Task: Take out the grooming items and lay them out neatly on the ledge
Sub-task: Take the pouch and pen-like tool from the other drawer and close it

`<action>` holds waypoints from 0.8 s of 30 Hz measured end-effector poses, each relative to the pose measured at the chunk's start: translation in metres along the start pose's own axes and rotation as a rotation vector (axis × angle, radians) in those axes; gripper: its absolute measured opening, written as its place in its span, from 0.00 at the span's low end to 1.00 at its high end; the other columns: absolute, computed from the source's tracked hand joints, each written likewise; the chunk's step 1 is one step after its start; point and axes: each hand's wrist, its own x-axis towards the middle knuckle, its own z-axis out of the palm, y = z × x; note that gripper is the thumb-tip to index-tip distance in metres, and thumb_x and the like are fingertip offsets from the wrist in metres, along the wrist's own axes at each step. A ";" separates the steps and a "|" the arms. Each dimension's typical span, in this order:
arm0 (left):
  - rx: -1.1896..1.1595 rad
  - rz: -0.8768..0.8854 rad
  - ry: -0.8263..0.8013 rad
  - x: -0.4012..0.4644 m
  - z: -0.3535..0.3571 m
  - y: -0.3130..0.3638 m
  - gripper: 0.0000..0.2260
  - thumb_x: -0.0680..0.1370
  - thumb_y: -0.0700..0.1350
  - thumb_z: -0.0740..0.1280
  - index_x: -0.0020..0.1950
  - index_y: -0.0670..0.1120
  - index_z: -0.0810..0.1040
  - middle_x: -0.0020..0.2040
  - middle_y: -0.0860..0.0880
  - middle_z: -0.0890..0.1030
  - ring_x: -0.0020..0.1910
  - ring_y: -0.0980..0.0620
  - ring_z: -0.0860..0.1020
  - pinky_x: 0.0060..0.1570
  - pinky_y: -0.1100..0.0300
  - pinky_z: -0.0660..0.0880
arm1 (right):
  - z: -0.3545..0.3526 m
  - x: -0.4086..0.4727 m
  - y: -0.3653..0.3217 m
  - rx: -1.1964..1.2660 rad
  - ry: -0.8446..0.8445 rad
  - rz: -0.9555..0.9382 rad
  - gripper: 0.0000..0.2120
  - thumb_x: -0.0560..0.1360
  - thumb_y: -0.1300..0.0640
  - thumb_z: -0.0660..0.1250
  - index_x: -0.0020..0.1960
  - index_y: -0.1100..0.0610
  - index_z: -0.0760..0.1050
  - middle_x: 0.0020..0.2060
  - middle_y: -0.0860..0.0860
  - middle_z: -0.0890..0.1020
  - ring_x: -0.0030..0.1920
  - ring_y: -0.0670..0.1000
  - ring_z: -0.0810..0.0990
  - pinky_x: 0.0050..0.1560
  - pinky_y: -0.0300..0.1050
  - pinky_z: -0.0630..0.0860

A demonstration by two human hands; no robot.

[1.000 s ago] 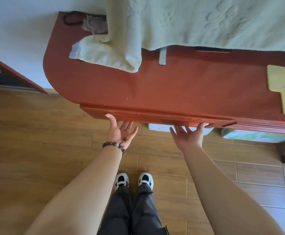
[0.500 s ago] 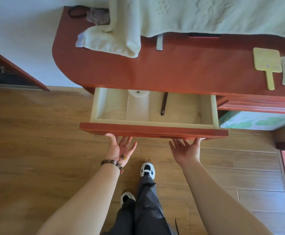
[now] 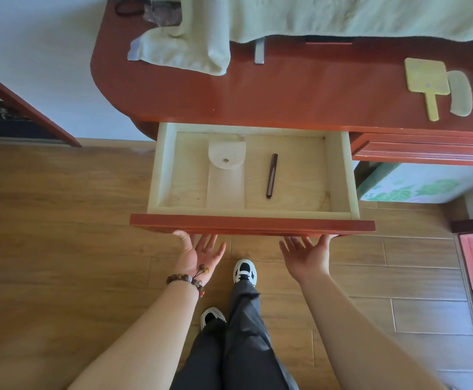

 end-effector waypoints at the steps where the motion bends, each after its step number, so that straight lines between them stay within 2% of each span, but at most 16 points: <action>1: -0.001 0.001 0.003 -0.001 -0.002 -0.001 0.45 0.60 0.62 0.67 0.73 0.48 0.60 0.73 0.45 0.64 0.71 0.44 0.65 0.66 0.39 0.65 | -0.002 -0.001 0.001 -0.001 0.005 0.001 0.42 0.72 0.29 0.56 0.75 0.57 0.55 0.73 0.59 0.62 0.73 0.57 0.62 0.74 0.56 0.57; 5: 0.035 0.011 0.010 -0.004 -0.010 -0.002 0.44 0.59 0.64 0.66 0.72 0.48 0.61 0.73 0.45 0.66 0.70 0.44 0.67 0.66 0.40 0.66 | -0.010 -0.003 0.005 -0.007 -0.006 -0.008 0.42 0.72 0.29 0.56 0.75 0.57 0.56 0.73 0.59 0.63 0.73 0.56 0.64 0.74 0.56 0.57; 8: 0.181 0.018 0.003 -0.007 -0.016 -0.003 0.42 0.61 0.66 0.63 0.72 0.48 0.62 0.70 0.45 0.69 0.68 0.44 0.69 0.64 0.41 0.69 | -0.015 -0.007 0.002 -0.073 -0.019 0.000 0.39 0.74 0.32 0.56 0.75 0.56 0.56 0.72 0.58 0.66 0.72 0.56 0.65 0.74 0.56 0.57; 11: 0.586 -0.004 -0.004 -0.018 -0.018 0.000 0.37 0.66 0.66 0.58 0.68 0.46 0.66 0.64 0.45 0.74 0.63 0.45 0.74 0.61 0.44 0.72 | -0.018 -0.019 -0.003 -0.215 0.010 0.005 0.31 0.79 0.41 0.55 0.74 0.59 0.59 0.68 0.60 0.70 0.67 0.57 0.71 0.69 0.55 0.63; 13: 0.899 -0.046 -0.024 -0.034 -0.014 0.003 0.29 0.68 0.61 0.61 0.62 0.44 0.71 0.60 0.45 0.77 0.60 0.46 0.76 0.60 0.46 0.74 | -0.018 -0.035 -0.007 -0.376 0.029 -0.013 0.24 0.81 0.47 0.56 0.69 0.62 0.67 0.63 0.61 0.75 0.59 0.57 0.76 0.64 0.54 0.68; 15: 1.087 -0.055 -0.104 -0.054 -0.006 0.004 0.21 0.72 0.54 0.64 0.60 0.43 0.74 0.58 0.44 0.80 0.57 0.47 0.78 0.59 0.48 0.75 | -0.019 -0.056 -0.011 -0.572 0.026 -0.028 0.19 0.80 0.50 0.59 0.61 0.65 0.72 0.55 0.62 0.79 0.53 0.57 0.80 0.60 0.53 0.72; 17: 1.172 0.019 -0.220 -0.076 0.010 0.004 0.14 0.77 0.47 0.63 0.60 0.44 0.75 0.55 0.43 0.81 0.54 0.48 0.80 0.57 0.50 0.76 | -0.015 -0.078 -0.016 -0.747 -0.011 -0.034 0.16 0.79 0.53 0.61 0.56 0.66 0.75 0.50 0.62 0.82 0.51 0.58 0.82 0.57 0.53 0.75; 20: 1.218 0.224 -0.349 -0.099 0.048 0.007 0.09 0.79 0.45 0.63 0.56 0.45 0.78 0.51 0.44 0.83 0.52 0.48 0.82 0.54 0.51 0.78 | 0.007 -0.107 -0.028 -0.853 -0.120 -0.083 0.12 0.78 0.55 0.63 0.51 0.65 0.77 0.44 0.60 0.83 0.45 0.57 0.83 0.50 0.51 0.79; 22: 1.278 0.379 -0.349 -0.097 0.078 0.005 0.07 0.78 0.46 0.64 0.53 0.47 0.79 0.49 0.47 0.84 0.49 0.50 0.82 0.52 0.52 0.78 | 0.031 -0.114 -0.036 -0.900 -0.180 -0.160 0.10 0.78 0.57 0.64 0.51 0.64 0.77 0.41 0.59 0.83 0.41 0.55 0.83 0.46 0.50 0.79; 24: 1.412 0.551 -0.306 -0.083 0.106 0.000 0.08 0.78 0.48 0.65 0.52 0.48 0.79 0.49 0.50 0.83 0.49 0.53 0.81 0.49 0.57 0.78 | 0.059 -0.108 -0.042 -0.999 -0.180 -0.255 0.08 0.77 0.57 0.65 0.50 0.63 0.77 0.40 0.57 0.83 0.40 0.53 0.83 0.44 0.48 0.79</action>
